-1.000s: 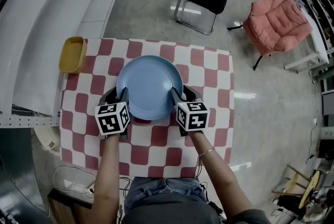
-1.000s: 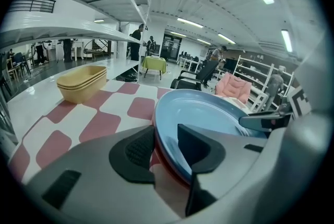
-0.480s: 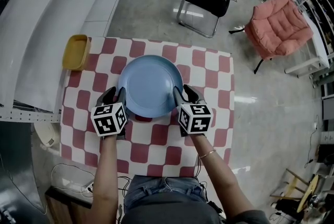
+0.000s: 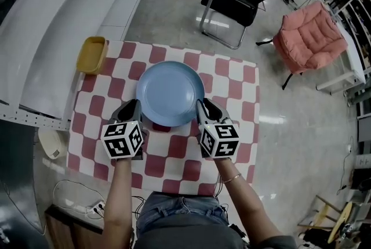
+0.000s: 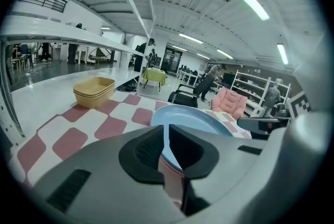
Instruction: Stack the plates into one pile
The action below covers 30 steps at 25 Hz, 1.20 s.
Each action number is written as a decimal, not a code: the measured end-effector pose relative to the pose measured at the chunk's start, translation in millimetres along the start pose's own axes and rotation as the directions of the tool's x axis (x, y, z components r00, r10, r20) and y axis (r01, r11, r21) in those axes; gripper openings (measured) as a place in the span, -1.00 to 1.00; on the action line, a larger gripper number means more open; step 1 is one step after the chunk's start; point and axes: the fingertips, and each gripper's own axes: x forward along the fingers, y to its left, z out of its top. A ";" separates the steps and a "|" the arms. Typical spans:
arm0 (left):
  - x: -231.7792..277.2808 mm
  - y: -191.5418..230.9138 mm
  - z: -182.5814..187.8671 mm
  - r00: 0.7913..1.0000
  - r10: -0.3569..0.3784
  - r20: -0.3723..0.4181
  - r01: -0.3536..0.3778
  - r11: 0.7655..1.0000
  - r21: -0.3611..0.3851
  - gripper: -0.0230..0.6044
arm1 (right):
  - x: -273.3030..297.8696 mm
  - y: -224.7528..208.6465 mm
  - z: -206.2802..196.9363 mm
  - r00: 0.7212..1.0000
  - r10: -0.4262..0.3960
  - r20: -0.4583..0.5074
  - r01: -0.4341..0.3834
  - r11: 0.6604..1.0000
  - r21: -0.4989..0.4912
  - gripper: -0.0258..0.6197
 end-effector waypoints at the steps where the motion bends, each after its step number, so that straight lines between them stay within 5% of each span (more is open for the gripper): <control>1: -3.1 -1.3 0.8 1.000 0.000 0.007 0.000 1.000 -0.001 -0.79 | -3.9 2.1 1.8 1.000 0.005 0.008 -0.005 1.000 -0.008 -0.71; 7: -22.5 -5.7 1.0 0.999 0.006 0.042 -0.007 1.000 0.009 -0.82 | -27.8 18.6 11.5 0.996 0.044 0.076 -0.040 0.998 -0.055 -0.88; 16: -63.1 -22.9 1.1 0.995 -0.013 0.096 0.014 1.000 -0.009 -0.86 | -68.4 36.5 23.7 0.977 0.122 0.172 -0.111 0.991 -0.074 -0.89; 30: -125.7 -37.7 2.7 0.978 0.021 0.207 -0.034 0.998 0.062 -0.87 | -125.8 44.9 32.0 0.957 0.142 0.251 -0.138 0.990 -0.037 -0.90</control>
